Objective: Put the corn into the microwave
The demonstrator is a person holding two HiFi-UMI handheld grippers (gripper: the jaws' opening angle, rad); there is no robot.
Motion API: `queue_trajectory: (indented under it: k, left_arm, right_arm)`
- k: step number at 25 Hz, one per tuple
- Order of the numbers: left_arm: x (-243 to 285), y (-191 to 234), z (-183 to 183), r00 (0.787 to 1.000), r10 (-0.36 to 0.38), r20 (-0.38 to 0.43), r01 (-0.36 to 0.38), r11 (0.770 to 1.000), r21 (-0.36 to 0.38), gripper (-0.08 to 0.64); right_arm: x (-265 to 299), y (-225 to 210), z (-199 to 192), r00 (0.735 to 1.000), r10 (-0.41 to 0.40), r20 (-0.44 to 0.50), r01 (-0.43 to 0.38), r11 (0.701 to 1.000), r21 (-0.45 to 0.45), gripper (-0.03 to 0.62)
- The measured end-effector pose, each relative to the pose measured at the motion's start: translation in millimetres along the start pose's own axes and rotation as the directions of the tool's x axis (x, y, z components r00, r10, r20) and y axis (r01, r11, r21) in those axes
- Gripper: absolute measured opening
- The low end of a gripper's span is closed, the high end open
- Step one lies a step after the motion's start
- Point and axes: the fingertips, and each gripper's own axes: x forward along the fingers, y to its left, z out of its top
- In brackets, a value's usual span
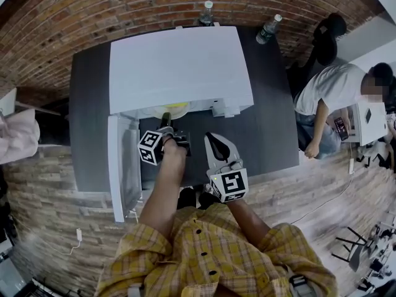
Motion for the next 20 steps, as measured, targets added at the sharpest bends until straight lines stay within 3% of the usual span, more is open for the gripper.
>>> queue_trajectory:
  k: [5,10,16,20]
  left_arm:
    - [-25.2,-16.4,-6.2,0.999,-0.049,-0.019,0.049,0.998,0.049,0.105]
    - [-56.2,-46.3,-16.3,0.982,-0.177,-0.071,0.184,0.976,0.116,0.000]
    - [-105.4,-70.6,-38.2,0.946,-0.284,-0.159,0.315,0.923,0.223,-0.002]
    - [-141.5,-86.0,-49.6,0.919,-0.337,-0.204,0.390,0.851,0.353,-0.002]
  right_arm:
    - [-10.3,1.7,2.0,1.000,0.000,0.010,0.000,1.000,0.002,0.003]
    - [-22.7,7.3,5.1,1.000,0.009,0.020,-0.009,1.000,-0.005,0.003]
    - [-41.5,16.8,11.6,0.999,0.025,0.046,-0.024,1.000,-0.003,0.003]
    - [-55.8,24.9,16.3,0.998,0.034,0.060,-0.034,0.999,0.002,0.003]
